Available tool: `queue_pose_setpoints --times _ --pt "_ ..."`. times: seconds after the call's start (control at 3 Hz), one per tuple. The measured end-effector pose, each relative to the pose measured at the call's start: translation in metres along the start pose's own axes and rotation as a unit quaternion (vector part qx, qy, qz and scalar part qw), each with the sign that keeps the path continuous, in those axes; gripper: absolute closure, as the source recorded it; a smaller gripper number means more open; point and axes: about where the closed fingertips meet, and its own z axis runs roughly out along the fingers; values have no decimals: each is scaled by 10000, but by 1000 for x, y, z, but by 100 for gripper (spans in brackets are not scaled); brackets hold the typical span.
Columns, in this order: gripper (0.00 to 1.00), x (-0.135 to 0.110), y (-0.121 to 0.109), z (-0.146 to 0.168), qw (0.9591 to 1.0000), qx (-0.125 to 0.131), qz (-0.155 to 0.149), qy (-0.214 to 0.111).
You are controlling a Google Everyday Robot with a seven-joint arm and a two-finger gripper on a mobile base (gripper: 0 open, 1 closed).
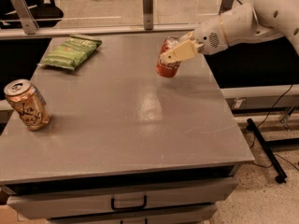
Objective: Move coke can near green jalapeno chip bag
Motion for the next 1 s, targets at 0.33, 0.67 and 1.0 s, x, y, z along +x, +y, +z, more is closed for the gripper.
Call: queue_pose_setpoints --times 0.33,0.67,1.0 --pt "100 1 0 1 10000 -10 6 8" --pt "100 -16 1 22 9998 -44 -88 -187" --pt "100 -55 -3 62 9982 -161 -293 -495"
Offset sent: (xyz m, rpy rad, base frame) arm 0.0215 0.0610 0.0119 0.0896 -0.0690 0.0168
